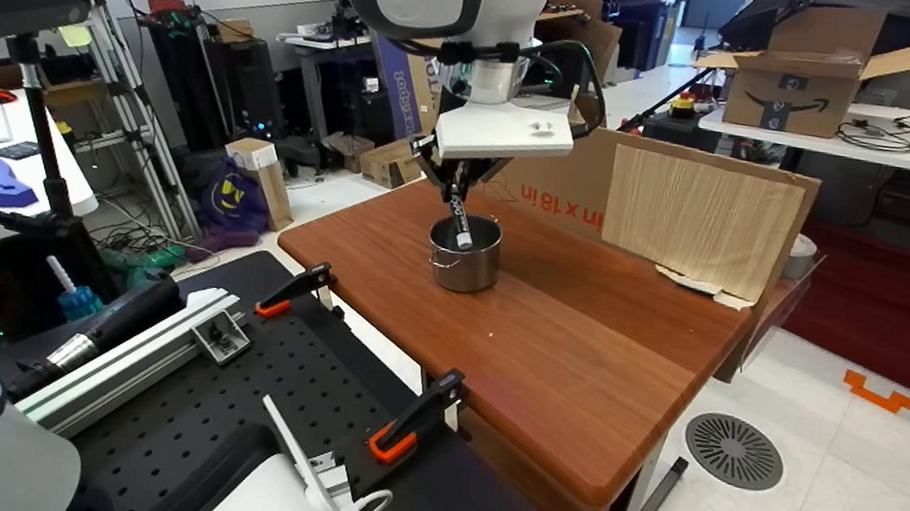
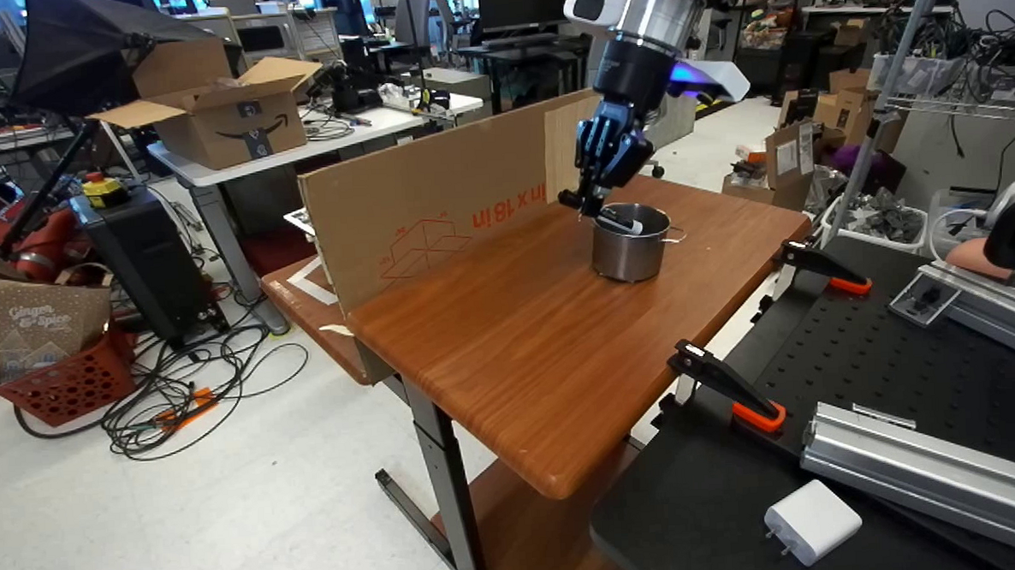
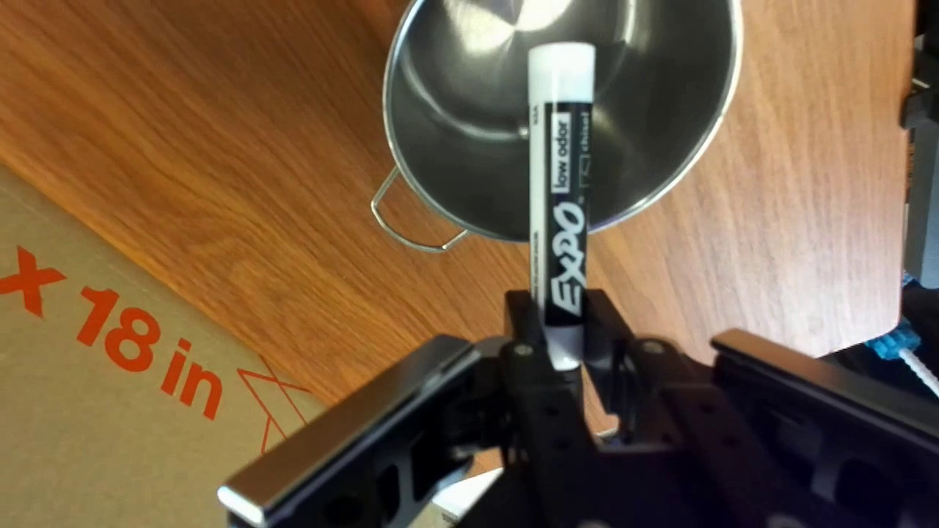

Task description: Put the black marker in the pot

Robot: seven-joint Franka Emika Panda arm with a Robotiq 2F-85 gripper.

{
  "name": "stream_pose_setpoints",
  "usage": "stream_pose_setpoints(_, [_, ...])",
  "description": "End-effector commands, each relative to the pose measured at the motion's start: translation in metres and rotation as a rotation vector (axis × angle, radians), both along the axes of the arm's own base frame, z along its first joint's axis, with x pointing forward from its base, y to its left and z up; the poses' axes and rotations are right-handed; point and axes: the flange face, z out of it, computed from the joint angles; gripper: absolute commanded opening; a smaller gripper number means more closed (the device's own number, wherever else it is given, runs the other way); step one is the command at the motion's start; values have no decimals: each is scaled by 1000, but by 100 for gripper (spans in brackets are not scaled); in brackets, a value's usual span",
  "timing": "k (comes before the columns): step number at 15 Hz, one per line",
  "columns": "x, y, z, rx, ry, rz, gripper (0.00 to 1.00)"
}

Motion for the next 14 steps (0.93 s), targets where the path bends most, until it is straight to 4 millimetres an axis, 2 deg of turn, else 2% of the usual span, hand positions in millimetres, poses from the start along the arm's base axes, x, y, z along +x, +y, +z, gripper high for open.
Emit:
stream_pose_setpoints(1, [8,-1,-3,4,23,-7,5])
stream_pose_setpoints(5, [12,-3,-5,2,33,-15,5])
stream_pose_setpoints(6, [12,-3,-6,-1,35,-17,44])
stream_pose_setpoints(7, [12,-3,-6,-2,38,-17,46])
stream_pose_setpoints(14, [12,-1,-5,-17,49,-20,95])
